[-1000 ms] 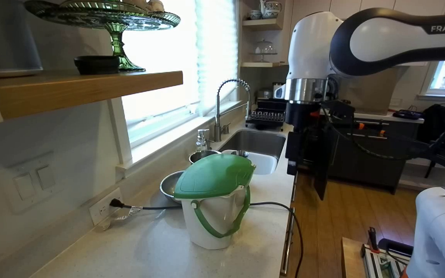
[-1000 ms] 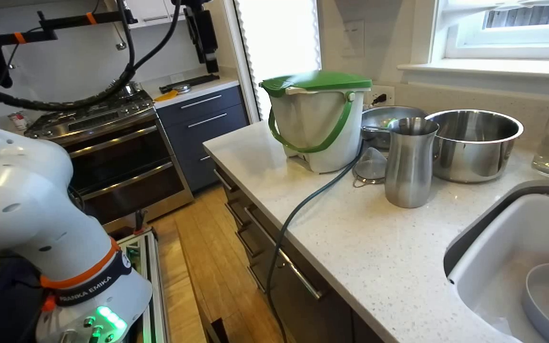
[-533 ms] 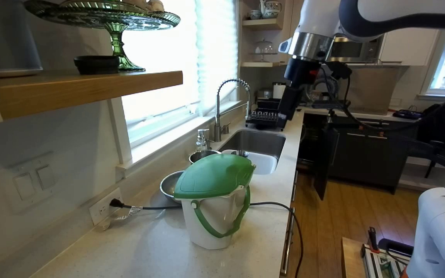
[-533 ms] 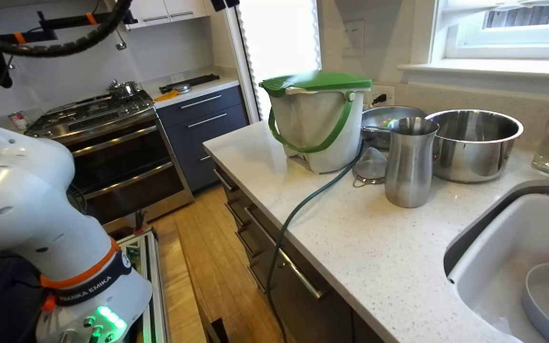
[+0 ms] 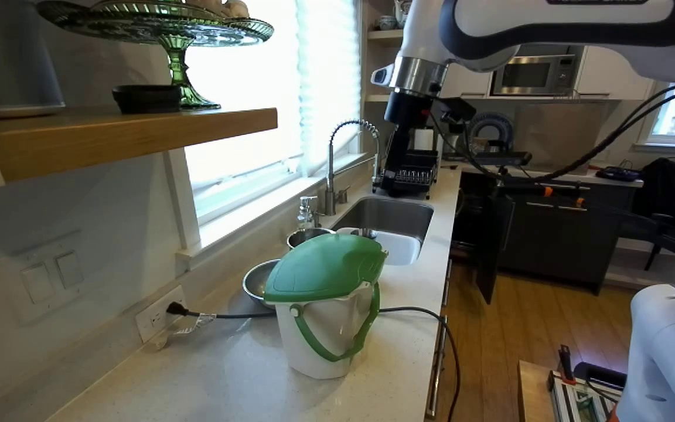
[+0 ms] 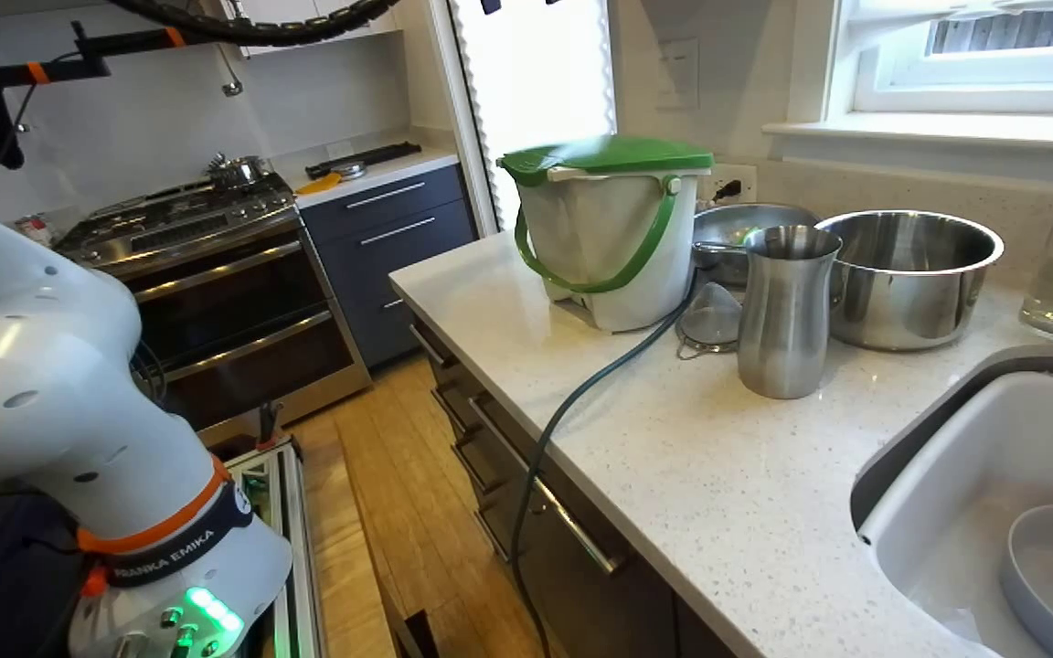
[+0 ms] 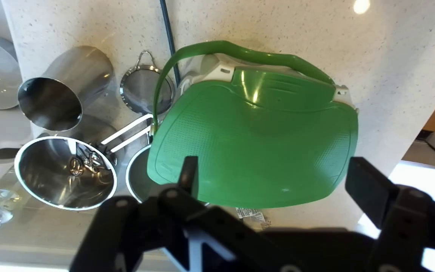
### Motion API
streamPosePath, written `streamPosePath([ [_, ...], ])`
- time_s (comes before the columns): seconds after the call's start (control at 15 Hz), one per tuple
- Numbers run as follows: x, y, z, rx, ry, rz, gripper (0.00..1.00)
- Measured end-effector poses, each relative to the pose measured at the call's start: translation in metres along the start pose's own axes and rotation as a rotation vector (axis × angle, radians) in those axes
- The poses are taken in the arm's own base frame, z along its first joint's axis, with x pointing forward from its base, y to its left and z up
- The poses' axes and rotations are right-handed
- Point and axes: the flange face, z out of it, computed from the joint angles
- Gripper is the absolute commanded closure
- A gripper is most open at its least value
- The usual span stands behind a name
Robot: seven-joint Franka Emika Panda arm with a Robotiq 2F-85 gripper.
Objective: Open the white and green bin
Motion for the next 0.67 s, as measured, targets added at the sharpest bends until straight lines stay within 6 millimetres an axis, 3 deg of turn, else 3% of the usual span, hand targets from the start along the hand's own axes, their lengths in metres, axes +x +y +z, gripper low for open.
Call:
streamPosePath([
  [0.67,0.0033,0.0013,-0.001,-0.006,0.017,-0.037,0.0],
])
